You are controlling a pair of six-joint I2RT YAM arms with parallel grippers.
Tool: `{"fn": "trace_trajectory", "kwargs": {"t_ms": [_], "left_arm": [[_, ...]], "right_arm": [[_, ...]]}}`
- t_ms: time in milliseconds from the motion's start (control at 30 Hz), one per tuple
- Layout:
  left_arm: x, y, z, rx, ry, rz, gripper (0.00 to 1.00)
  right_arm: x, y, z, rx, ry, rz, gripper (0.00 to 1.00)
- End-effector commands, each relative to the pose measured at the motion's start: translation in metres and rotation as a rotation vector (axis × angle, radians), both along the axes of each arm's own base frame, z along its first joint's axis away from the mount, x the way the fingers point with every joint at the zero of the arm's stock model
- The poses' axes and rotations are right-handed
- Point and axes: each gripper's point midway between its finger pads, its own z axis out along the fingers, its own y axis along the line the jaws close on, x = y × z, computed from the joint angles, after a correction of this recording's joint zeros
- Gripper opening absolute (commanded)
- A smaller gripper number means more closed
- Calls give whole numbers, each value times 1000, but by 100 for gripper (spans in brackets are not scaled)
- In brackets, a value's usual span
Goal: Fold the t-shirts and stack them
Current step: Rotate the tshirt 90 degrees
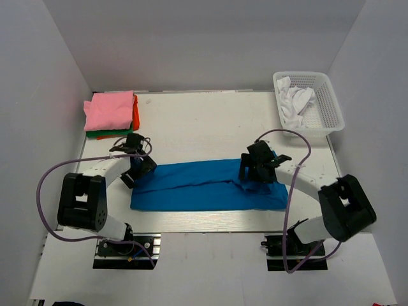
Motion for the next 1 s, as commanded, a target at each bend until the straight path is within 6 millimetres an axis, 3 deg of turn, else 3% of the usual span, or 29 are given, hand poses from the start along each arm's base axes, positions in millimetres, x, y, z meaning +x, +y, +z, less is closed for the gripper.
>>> {"fn": "trace_trajectory", "kwargs": {"t_ms": [0, 67, 100, 133, 167, 200, 233, 267, 300, 333, 400, 433, 467, 500, 533, 567, 600, 633, 667, 700, 767, 900, 967], "left_arm": [[-20, -6, -15, -25, 37, -12, 100], [-34, -5, -24, -23, 72, 0, 100], [-42, -6, -27, -25, 99, 22, 100], [-51, -9, -30, -25, 123, 28, 100], [-64, -16, -33, -55, 170, 23, 100], [-71, -23, -36, -76, 186, 39, 100], [-87, -31, -41, -87, 215, 14, 100], [-96, -34, -40, -97, 231, 16, 100], [-105, -36, -40, -97, 246, 39, 100], [-114, -40, -40, -92, 261, 30, 100], [-115, -53, -33, -130, 228, 8, 100], [-113, -60, -30, -152, 208, 17, 100], [-107, -73, -27, -167, 174, -14, 100], [-104, -82, -25, -191, 152, -20, 100], [-102, -89, -26, -194, 149, -33, 100], [-107, -99, -30, -188, 158, -84, 100], [-110, -105, -39, -183, 199, -75, 100], [-107, -114, -36, -195, 181, -94, 100], [-120, -124, -48, -163, 231, -145, 100], [-116, -140, -46, -180, 229, -174, 100], [-125, -163, -48, -145, 244, -275, 100], [-132, -194, -47, -80, 250, -354, 100], [-138, -206, -43, -84, 236, -361, 100]], "right_arm": [[-10, -11, -18, -58, 91, -22, 90], [0, -7, -19, -51, 77, -10, 90], [2, -8, -30, -65, 102, -9, 90], [17, 1, -22, -43, 71, 0, 90], [29, 4, -34, -55, 70, 20, 90], [43, 2, -33, -71, 48, -2, 90], [68, 10, -21, -58, -6, -14, 90], [92, 23, -30, -46, 1, 54, 90], [102, 29, -30, -42, 1, 72, 90], [130, 46, -11, -24, -60, 135, 90], [176, 69, -13, -42, -98, 201, 90], [173, 68, -37, -90, -28, 252, 90], [208, 89, -5, -62, -111, 277, 90], [212, 88, -38, -93, -65, 324, 90], [214, 101, -39, -54, -61, 365, 90], [244, 120, -8, -9, -151, 389, 90], [236, 136, -31, 62, -93, 455, 90], [240, 146, -29, 89, -103, 485, 90], [255, 164, -4, 121, -173, 519, 90], [253, 177, -13, 175, -165, 573, 90], [258, 193, -5, 216, -215, 640, 90], [279, 208, 11, 296, -294, 582, 90], [282, 211, 7, 302, -293, 565, 90]]}}
